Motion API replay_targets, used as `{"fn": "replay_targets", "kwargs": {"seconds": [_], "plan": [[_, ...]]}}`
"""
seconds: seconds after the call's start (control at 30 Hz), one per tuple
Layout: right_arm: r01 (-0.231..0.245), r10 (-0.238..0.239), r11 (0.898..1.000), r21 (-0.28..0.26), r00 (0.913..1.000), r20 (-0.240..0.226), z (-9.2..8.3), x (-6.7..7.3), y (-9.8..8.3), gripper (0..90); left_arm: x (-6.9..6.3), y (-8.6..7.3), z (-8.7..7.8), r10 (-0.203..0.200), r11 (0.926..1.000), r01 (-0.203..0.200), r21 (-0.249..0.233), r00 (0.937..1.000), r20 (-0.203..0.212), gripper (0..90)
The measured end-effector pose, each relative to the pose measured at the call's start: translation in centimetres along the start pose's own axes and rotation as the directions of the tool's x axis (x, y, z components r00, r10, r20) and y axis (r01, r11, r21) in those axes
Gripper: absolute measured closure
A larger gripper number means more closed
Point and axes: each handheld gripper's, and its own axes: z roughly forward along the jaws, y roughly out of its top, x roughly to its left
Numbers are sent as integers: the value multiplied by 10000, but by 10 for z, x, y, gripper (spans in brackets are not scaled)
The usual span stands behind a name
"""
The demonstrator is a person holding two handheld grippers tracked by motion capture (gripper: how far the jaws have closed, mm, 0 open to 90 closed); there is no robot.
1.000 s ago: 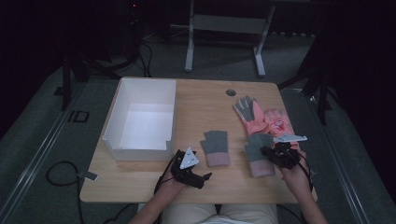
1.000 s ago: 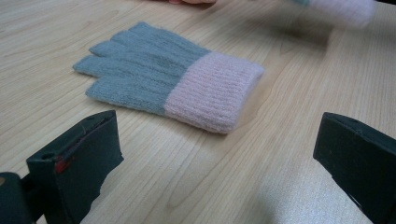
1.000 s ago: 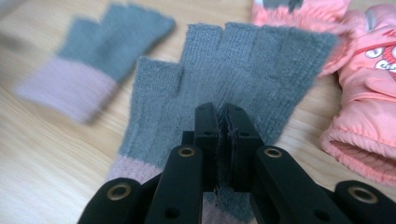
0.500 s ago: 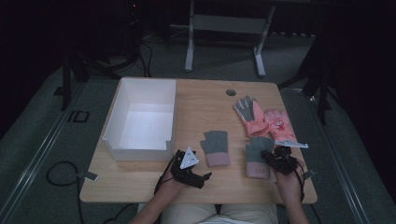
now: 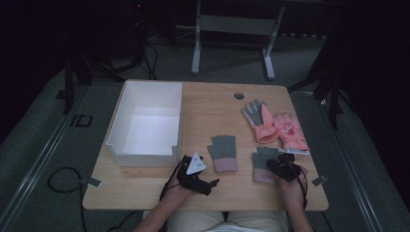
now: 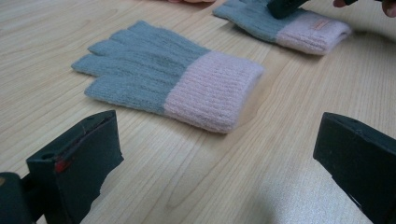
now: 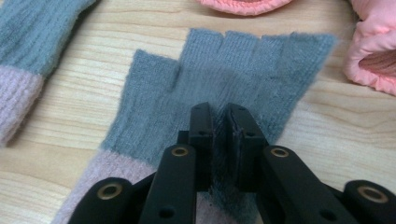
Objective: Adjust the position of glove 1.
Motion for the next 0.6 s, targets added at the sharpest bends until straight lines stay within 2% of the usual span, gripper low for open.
{"fn": "replay_targets", "kwargs": {"seconds": [0.1,0.13,0.17,0.2,0.33,0.43,0.5,0.6], "plan": [[283,-283,9996,-42,9996,-73,2,-2,0,784,0,0,0,40,10000,-40,-24,10000,22,5],[451,-451,9990,-19,9989,-138,2,-2,1,779,0,0,0,40,10000,-40,-22,10000,34,4],[870,-870,9962,-14,9960,-191,3,-3,2,773,0,0,0,19,10000,-19,-2,10000,38,5],[980,-980,9952,-8,9948,-283,4,-5,3,770,0,0,0,8,10000,-8,7,10000,39,5],[971,-966,9953,40,9928,-712,6,-12,6,751,0,0,0,29,10000,-29,-4,10000,19,4],[1268,-1260,9919,43,9883,-856,4,-14,10,674,0,0,0,12,10000,-12,27,10000,28,5],[1293,-1293,9916,-73,9860,-1053,0,-18,13,673,0,0,0,17,10000,-18,15,10000,33,5],[1774,-1776,9841,-133,9751,-1329,-5,-24,16,639,1,0,1,26,10000,-26,76,10000,37,5]]}}
